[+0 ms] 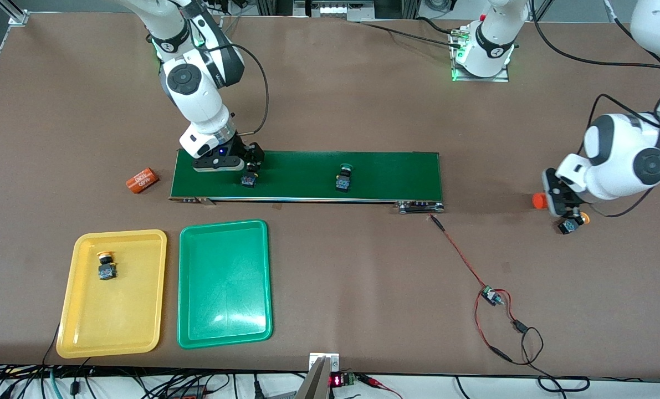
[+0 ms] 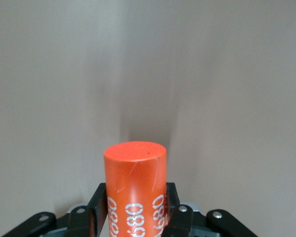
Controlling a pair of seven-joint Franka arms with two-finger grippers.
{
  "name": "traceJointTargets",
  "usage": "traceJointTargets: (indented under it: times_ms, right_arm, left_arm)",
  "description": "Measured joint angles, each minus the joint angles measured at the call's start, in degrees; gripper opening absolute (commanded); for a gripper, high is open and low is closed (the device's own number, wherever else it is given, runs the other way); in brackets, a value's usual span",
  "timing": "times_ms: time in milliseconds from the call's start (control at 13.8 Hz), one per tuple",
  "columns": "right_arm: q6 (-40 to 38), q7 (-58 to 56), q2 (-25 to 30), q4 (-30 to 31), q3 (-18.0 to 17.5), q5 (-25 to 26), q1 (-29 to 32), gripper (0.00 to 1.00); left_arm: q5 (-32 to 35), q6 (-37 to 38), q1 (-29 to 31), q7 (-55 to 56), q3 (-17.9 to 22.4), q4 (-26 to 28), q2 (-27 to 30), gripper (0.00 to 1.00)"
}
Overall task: Sort buttons by color to trays
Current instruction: 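Lift the button with the right gripper while the left carries the battery, then carry the button to the green tray while the left gripper places the battery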
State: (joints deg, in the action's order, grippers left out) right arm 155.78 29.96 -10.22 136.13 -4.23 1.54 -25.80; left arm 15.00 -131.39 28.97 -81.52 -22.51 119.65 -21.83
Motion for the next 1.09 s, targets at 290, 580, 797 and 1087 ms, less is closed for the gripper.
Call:
traceJointTargets:
  times_ms: [290,580,797,1087]
  right_arm:
    - [-0.10,-0.02,-0.54,-0.30,0.13,1.03,0.03,1.00]
    - [-0.29,-0.71,-0.91,-0.43,0.78,1.91,0.09,0.87]
    - [-0.31,-4.77,-1.86,-0.62,3.40,1.94,0.16,0.84]
    - [-0.31,-7.38,-2.89,-1.70,5.30,1.94,0.23,0.60]
  left_arm:
    - [-0.01,1.17,-7.86,0.57,-4.54,0.01,3.56,0.00]
    - [-0.01,1.33,-11.36,2.26,-12.47,0.10,5.86,0.00]
    - [-0.02,1.33,-15.64,4.37,-16.58,0.18,6.00,0.00]
    - [-0.01,1.28,-20.51,6.38,-17.20,0.98,5.61,0.00]
